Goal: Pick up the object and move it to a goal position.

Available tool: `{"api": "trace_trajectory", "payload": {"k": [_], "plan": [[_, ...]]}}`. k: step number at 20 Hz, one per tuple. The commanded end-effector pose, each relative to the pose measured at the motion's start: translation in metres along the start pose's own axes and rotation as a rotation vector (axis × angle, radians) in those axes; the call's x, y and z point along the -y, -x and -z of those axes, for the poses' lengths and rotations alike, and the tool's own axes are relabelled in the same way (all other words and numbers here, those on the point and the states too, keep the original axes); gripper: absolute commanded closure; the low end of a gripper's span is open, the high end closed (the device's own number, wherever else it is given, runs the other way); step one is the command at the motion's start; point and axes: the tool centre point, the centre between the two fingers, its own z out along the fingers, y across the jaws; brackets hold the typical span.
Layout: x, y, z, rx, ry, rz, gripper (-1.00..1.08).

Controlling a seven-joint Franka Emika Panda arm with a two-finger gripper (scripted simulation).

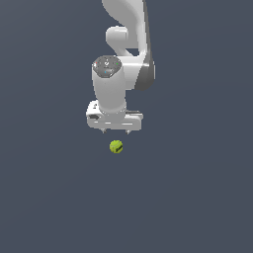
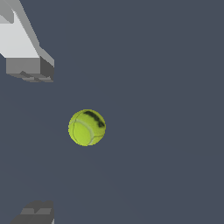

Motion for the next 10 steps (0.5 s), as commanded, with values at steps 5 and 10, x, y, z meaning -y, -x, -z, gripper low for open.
{"api": "trace_trajectory", "payload": {"k": [5, 10], "plan": [[0.0, 0.0, -0.005, -0.002, 0.001, 0.015, -0.92], [-0.002, -0.001, -0.021, -0.012, 0.003, 0.059, -0.92]]}}
